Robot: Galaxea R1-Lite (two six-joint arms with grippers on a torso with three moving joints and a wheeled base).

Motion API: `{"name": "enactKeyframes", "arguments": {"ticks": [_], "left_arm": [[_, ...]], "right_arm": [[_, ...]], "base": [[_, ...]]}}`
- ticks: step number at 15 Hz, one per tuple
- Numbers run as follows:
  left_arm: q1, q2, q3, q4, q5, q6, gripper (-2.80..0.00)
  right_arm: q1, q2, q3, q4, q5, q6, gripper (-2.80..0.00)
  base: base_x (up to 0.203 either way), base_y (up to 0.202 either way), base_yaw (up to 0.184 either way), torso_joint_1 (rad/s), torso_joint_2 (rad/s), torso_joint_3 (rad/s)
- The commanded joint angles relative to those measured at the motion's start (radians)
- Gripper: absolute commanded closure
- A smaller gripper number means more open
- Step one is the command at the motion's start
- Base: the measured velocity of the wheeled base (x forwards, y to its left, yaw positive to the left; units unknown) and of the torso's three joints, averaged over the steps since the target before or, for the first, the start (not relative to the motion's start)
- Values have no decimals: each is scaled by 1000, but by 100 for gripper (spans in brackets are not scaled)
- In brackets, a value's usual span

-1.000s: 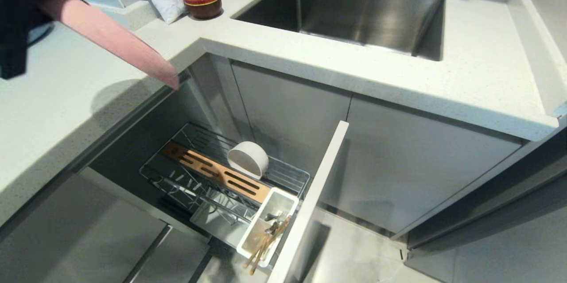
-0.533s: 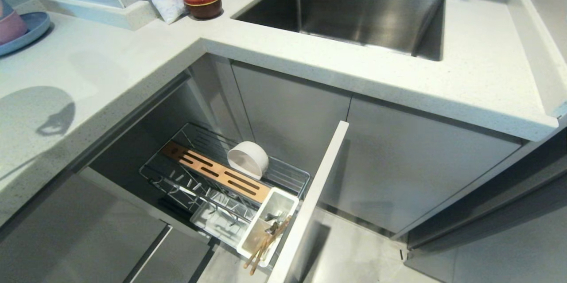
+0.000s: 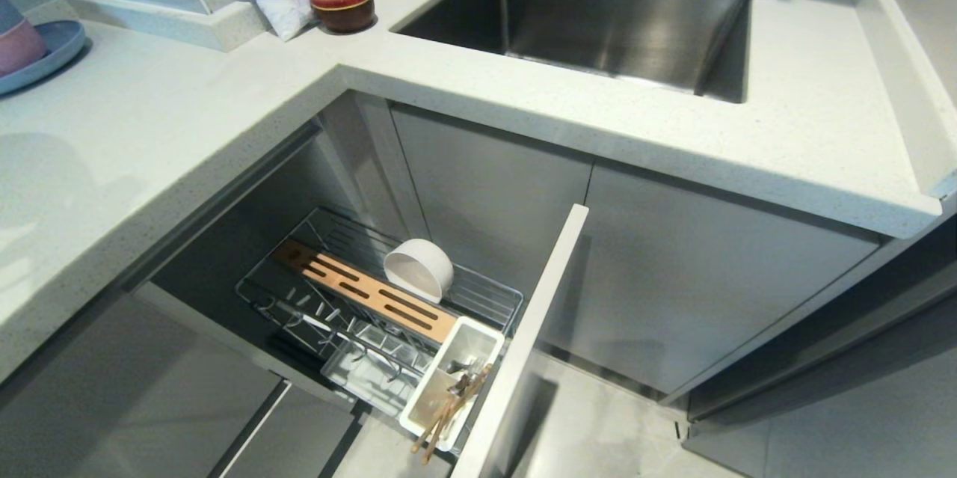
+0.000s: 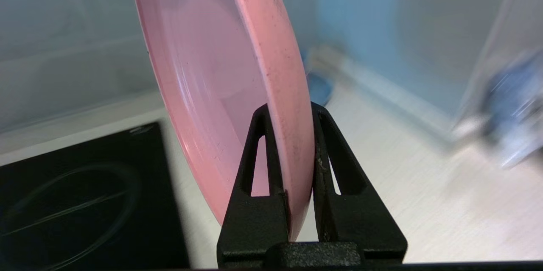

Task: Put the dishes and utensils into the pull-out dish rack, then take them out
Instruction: Take the plate out of the cupboard

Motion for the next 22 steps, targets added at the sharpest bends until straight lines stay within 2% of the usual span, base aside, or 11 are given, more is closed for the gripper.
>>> {"name": "enactKeyframes", "arguments": {"ticks": [1, 5, 7, 13, 16, 22], "left_arm": [[85, 19, -61, 185, -9, 33, 0], [141, 144, -302, 572, -114, 57, 0], [146, 227, -408, 722, -126, 86, 0], [148, 397, -632, 1069, -128, 242, 0], [137, 450, -674, 1085, -126, 294, 0], [50, 539, -672, 1090, -129, 298, 0]], "right_arm": [[0, -4, 2, 0, 0, 0, 0], [0, -4, 2, 0, 0, 0, 0], [0, -4, 2, 0, 0, 0, 0], [0, -4, 2, 0, 0, 0, 0], [0, -4, 2, 0, 0, 0, 0], [0, -4, 2, 0, 0, 0, 0]], "base": [[0, 0, 0, 0, 0, 0], [0, 0, 0, 0, 0, 0], [0, 0, 0, 0, 0, 0], [0, 0, 0, 0, 0, 0], [0, 0, 0, 0, 0, 0], [0, 0, 0, 0, 0, 0]]}}
